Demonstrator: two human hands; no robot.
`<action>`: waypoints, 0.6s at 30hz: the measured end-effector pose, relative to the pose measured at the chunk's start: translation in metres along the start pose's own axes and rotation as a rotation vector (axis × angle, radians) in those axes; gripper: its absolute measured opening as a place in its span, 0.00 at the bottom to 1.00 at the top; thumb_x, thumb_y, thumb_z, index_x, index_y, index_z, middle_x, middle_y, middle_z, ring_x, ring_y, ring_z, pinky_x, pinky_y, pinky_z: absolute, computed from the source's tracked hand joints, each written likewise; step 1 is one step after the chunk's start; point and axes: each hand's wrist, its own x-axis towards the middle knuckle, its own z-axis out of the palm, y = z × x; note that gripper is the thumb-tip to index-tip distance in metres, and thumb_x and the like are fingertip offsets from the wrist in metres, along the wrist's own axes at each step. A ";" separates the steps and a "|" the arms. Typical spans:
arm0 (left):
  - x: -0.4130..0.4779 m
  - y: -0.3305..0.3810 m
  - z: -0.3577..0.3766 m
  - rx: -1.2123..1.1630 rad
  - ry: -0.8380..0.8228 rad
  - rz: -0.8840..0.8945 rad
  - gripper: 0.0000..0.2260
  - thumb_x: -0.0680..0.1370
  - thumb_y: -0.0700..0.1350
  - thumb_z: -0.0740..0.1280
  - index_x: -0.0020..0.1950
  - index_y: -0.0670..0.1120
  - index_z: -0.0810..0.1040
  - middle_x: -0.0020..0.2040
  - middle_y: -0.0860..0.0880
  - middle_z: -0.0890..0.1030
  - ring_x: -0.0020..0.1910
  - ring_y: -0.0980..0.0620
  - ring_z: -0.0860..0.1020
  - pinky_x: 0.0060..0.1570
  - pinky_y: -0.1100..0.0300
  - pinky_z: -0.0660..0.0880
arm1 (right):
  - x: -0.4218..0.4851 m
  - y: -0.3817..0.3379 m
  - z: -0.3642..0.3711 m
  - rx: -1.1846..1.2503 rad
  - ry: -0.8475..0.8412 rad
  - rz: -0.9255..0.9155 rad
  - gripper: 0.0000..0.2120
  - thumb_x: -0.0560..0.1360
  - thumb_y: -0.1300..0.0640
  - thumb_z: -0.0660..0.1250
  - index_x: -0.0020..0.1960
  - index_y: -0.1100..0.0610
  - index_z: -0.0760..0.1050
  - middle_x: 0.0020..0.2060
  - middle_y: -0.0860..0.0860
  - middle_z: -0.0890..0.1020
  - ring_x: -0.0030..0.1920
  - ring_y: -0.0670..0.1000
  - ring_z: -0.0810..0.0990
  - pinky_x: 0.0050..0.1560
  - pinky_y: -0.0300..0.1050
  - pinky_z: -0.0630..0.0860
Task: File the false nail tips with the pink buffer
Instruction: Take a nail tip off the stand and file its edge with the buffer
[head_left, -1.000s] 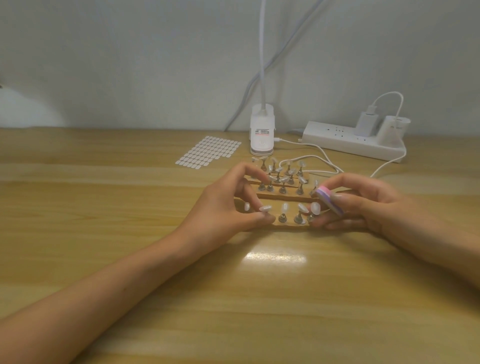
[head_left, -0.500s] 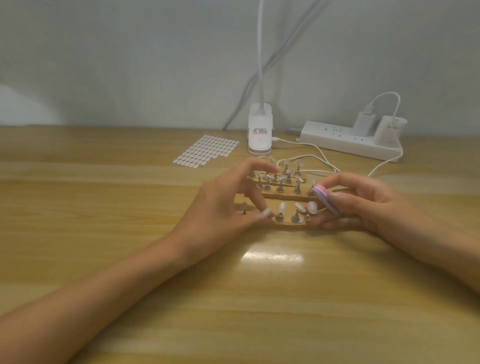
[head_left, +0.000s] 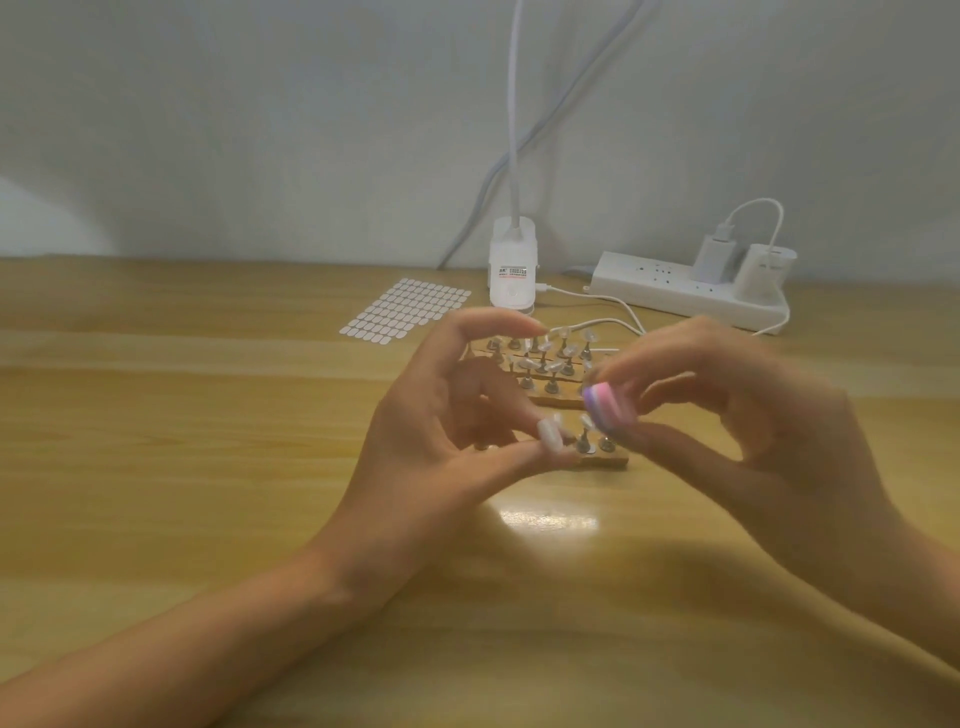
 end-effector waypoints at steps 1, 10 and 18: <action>-0.001 0.001 0.001 0.021 0.003 0.001 0.27 0.68 0.42 0.80 0.64 0.54 0.75 0.36 0.49 0.82 0.40 0.48 0.84 0.48 0.38 0.82 | 0.000 -0.004 0.002 -0.023 -0.013 -0.025 0.08 0.76 0.53 0.71 0.54 0.52 0.82 0.50 0.48 0.82 0.50 0.54 0.83 0.49 0.47 0.80; -0.003 0.004 0.003 0.237 0.028 0.088 0.25 0.66 0.43 0.81 0.58 0.55 0.74 0.34 0.52 0.82 0.38 0.52 0.84 0.47 0.58 0.81 | -0.001 0.001 0.002 -0.165 -0.058 -0.061 0.09 0.74 0.56 0.74 0.54 0.54 0.83 0.46 0.52 0.81 0.49 0.49 0.81 0.50 0.43 0.78; -0.003 0.006 0.005 0.310 0.021 0.159 0.22 0.66 0.43 0.80 0.52 0.54 0.72 0.33 0.55 0.81 0.38 0.57 0.84 0.45 0.64 0.81 | -0.003 0.005 0.002 -0.151 -0.062 -0.067 0.09 0.74 0.57 0.74 0.55 0.54 0.83 0.47 0.52 0.81 0.49 0.49 0.81 0.52 0.43 0.77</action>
